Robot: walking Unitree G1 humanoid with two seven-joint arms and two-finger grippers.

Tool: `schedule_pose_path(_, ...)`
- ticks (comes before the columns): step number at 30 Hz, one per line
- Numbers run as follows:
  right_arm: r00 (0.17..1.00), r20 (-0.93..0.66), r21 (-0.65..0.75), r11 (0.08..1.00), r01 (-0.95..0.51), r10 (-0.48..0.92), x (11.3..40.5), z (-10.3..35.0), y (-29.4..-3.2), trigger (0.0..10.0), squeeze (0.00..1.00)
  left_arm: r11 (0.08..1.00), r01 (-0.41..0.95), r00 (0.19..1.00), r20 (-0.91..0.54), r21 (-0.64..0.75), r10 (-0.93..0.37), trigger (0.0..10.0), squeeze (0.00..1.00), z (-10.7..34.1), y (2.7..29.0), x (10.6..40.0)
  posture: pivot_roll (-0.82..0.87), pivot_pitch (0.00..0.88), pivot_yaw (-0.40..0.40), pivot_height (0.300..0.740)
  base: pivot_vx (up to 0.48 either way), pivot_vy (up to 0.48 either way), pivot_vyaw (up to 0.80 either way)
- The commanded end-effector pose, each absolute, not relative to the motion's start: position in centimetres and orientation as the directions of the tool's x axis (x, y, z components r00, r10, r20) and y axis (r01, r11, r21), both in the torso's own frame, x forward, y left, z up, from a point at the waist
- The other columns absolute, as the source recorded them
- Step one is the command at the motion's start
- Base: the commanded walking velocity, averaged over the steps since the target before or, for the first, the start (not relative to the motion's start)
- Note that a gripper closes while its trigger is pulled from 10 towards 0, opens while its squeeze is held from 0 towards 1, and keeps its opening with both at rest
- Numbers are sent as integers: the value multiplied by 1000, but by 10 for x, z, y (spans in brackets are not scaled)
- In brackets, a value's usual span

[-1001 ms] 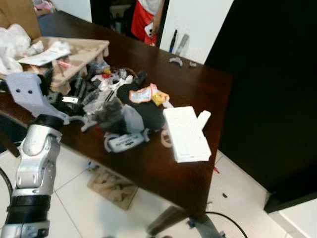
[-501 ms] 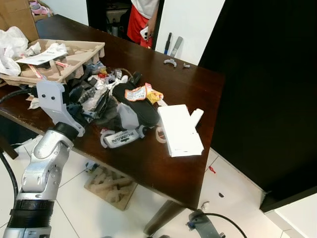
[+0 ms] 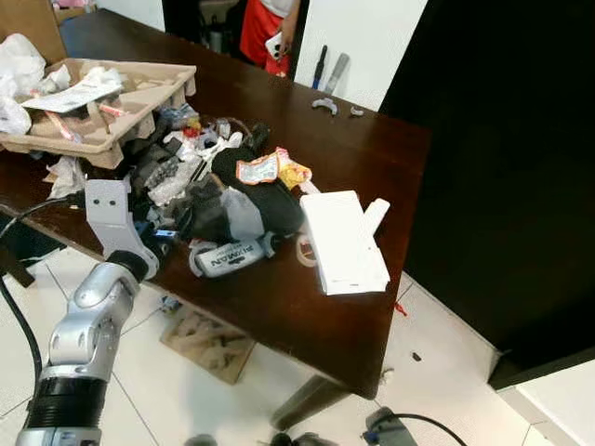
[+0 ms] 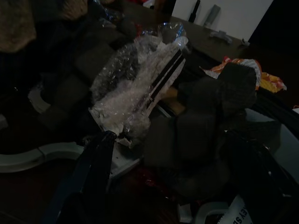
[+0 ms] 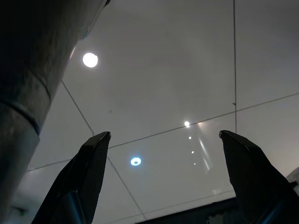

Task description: Picking trash to rubbish bin

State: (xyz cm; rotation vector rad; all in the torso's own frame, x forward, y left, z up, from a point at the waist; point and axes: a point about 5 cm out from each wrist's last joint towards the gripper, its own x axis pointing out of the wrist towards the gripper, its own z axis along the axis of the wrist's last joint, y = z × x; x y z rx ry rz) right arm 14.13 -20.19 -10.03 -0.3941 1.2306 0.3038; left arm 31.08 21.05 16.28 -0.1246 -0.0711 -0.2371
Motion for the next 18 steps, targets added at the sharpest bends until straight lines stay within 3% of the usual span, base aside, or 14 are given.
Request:
schedule_pose_path(1,280,-960,-132,903,-410,-14,129,-103,-213,10000,0,962,241,970,35,-125,-239,10000,0,149,205,310,179,192,-131,740,0,0,0)
schedule_pose_path(11,269,-962,-149,911,-383,-44,119,-103,-228,10000,0,955,275,961,28,-111,-274,10000,0,149,201,319,127,223,-134,740,0,0,0)
schedule_pose_path(12,268,-962,-151,913,-380,-47,118,-102,-229,10000,0,952,286,958,28,-111,-284,9255,0,149,200,320,120,225,-135,740,0,0,0)
schedule_pose_path(13,268,-962,-151,913,-380,-47,118,-102,-229,10000,0,952,286,958,28,-111,-284,9255,0,149,200,320,120,225,-135,740,0,0,0)
schedule_pose_path(14,267,-962,-151,914,-376,-50,117,-102,-231,10000,0,951,291,957,26,-108,-289,4039,0,149,200,321,116,225,-135,740,0,0,0)
schedule_pose_path(15,267,-962,-152,915,-373,-51,117,-102,-232,10000,0,949,294,956,27,-111,-293,863,0,149,201,321,113,226,-135,740,0,0,0)
schedule_pose_path(17,267,-962,-152,916,-371,-52,116,-102,-232,10000,0,949,296,955,29,-112,-294,863,0,149,201,321,110,226,-134,740,0,0,0)
schedule_pose_path(18,268,-962,-153,917,-369,-53,116,-102,-233,10000,0,949,295,956,31,-111,-293,0,0,149,202,322,107,227,-134,740,0,0,0)
